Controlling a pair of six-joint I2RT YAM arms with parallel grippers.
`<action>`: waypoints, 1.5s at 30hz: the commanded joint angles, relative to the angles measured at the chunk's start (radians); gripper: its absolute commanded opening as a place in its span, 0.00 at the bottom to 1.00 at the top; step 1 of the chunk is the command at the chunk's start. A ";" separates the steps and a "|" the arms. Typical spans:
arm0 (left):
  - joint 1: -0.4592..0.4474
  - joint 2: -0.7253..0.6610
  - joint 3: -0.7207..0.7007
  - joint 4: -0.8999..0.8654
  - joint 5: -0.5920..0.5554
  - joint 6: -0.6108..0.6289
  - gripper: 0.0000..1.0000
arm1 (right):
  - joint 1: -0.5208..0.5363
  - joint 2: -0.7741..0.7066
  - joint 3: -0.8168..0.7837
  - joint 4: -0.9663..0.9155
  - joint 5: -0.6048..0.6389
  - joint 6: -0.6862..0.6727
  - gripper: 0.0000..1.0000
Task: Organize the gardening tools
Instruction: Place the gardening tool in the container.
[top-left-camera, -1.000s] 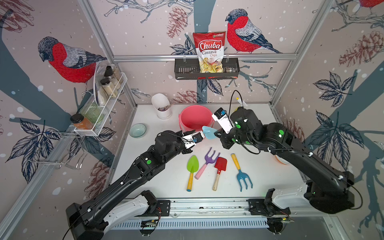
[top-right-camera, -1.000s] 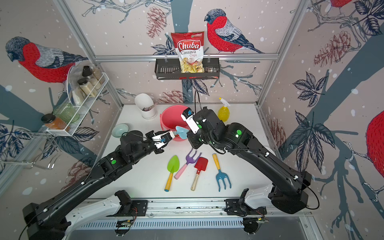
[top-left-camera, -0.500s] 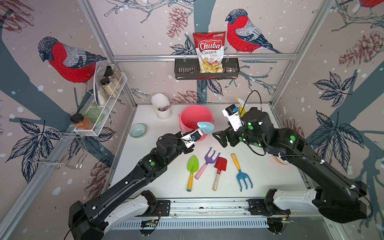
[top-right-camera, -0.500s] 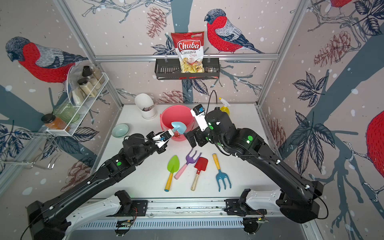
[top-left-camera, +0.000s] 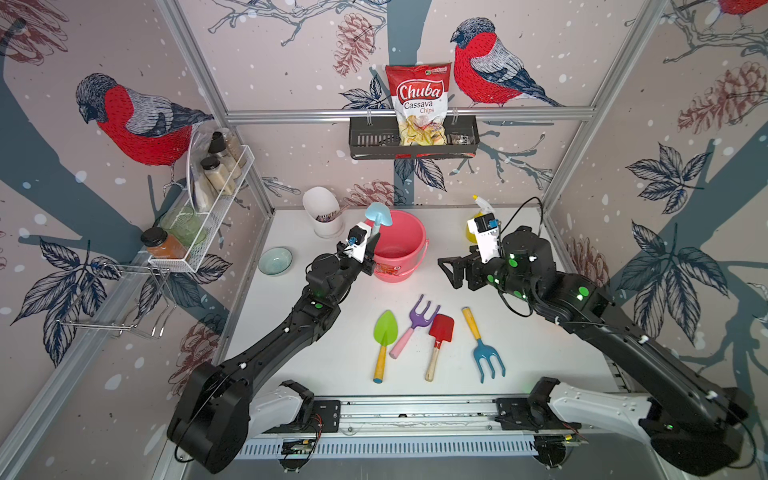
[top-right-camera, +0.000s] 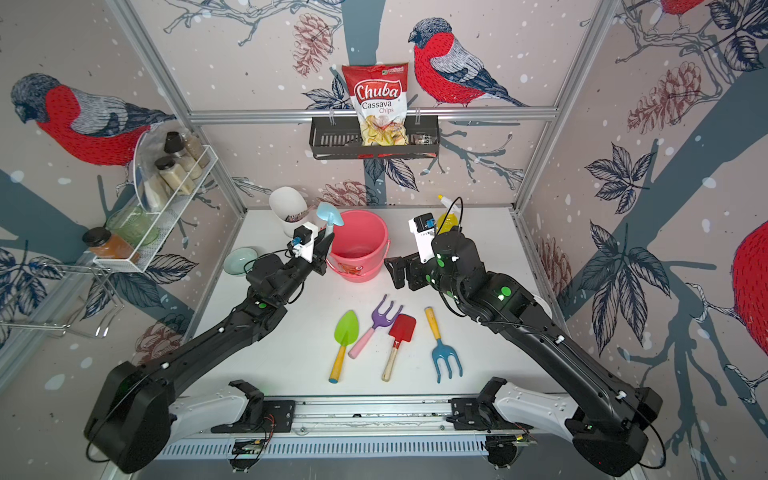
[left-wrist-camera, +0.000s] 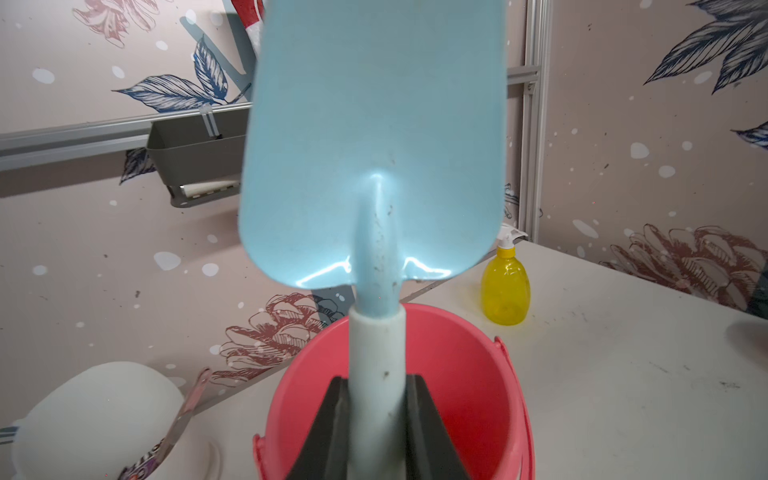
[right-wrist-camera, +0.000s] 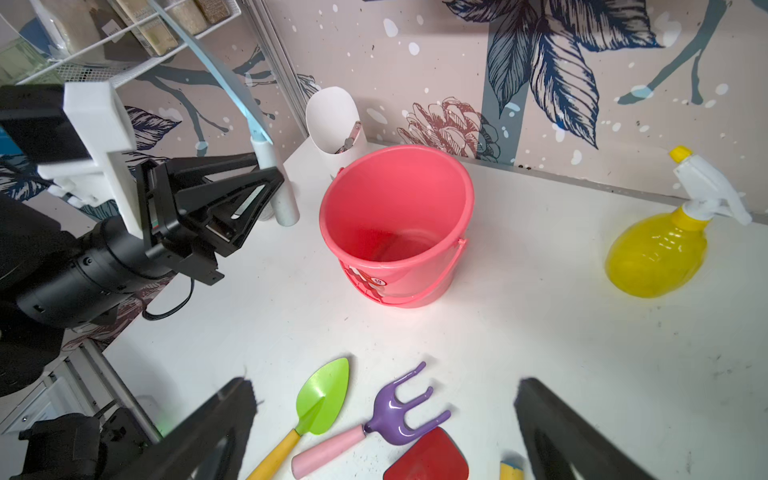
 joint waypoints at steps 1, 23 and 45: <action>0.010 0.076 0.029 0.240 0.068 -0.104 0.00 | -0.013 -0.005 -0.034 0.094 -0.029 0.029 1.00; 0.030 0.464 0.106 0.403 0.092 -0.198 0.00 | -0.063 0.018 -0.123 0.133 -0.065 0.067 1.00; 0.029 0.437 0.074 0.454 0.043 -0.241 0.80 | -0.193 0.086 -0.336 0.078 -0.082 0.196 1.00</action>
